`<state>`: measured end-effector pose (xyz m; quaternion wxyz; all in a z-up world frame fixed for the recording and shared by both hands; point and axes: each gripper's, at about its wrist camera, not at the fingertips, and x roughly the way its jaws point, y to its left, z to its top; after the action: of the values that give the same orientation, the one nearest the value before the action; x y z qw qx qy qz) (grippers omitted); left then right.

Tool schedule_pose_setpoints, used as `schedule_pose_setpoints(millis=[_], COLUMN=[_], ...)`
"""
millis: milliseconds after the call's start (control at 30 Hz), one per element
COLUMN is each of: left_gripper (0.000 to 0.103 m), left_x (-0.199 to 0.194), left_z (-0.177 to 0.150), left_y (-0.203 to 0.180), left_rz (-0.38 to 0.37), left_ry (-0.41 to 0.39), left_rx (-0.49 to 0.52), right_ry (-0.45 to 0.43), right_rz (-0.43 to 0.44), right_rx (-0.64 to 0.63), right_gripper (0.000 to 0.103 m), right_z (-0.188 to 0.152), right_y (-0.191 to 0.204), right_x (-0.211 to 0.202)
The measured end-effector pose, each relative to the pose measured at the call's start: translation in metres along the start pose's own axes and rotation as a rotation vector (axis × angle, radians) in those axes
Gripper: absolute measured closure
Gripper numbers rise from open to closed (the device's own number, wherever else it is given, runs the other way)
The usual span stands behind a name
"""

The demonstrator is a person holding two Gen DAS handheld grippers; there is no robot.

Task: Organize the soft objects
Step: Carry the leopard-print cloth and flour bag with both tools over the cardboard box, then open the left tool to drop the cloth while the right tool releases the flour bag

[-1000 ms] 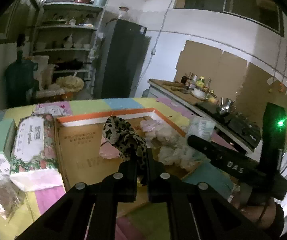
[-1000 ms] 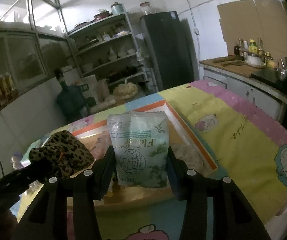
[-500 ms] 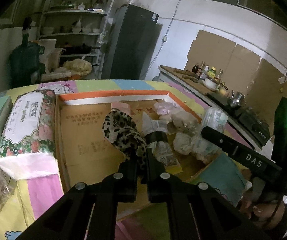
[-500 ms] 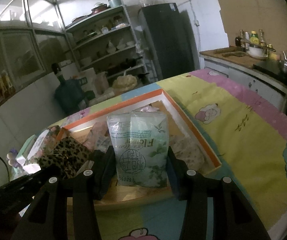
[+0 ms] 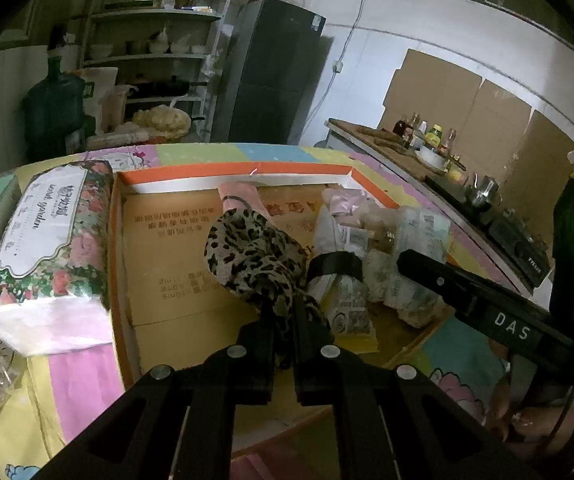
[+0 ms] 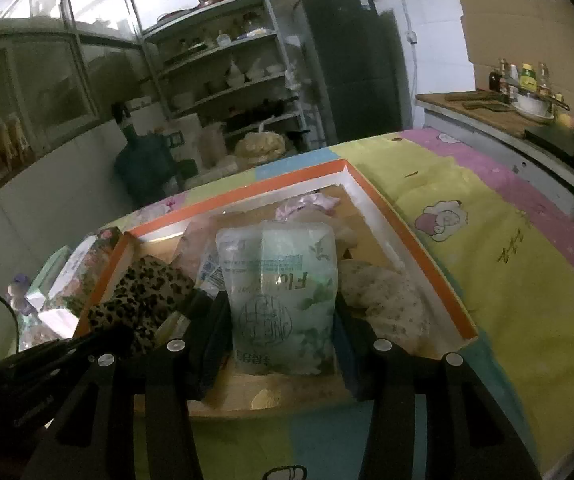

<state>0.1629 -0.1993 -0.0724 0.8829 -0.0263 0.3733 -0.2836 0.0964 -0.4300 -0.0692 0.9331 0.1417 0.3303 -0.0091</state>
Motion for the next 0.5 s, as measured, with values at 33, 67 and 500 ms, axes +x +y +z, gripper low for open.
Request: schedule_pose_setpoints(millis=[33, 67, 500], left_gripper=[0.096, 0.096, 0.07], left_x=[0.0007, 0.0016, 0.0011], left_z=[0.0002, 0.0002, 0.0025], left_y=[-0.0011, -0.0009, 0.0088], left_rz=[0.001, 0.0, -0.033], left_ry=[0.002, 0.004, 0.002], left_rx=[-0.001, -0.002, -0.068], right_ry=[0.004, 0.009, 0.001], right_rz=[-0.001, -0.004, -0.007], right_rx=[-0.001, -0.003, 0.012], right_gripper=[0.053, 0.053, 0.05], right_z=[0.0, 0.0004, 0.0011], right_y=[-0.0005, -0.0005, -0.0002], right_x=[0.0014, 0.0035, 0.007])
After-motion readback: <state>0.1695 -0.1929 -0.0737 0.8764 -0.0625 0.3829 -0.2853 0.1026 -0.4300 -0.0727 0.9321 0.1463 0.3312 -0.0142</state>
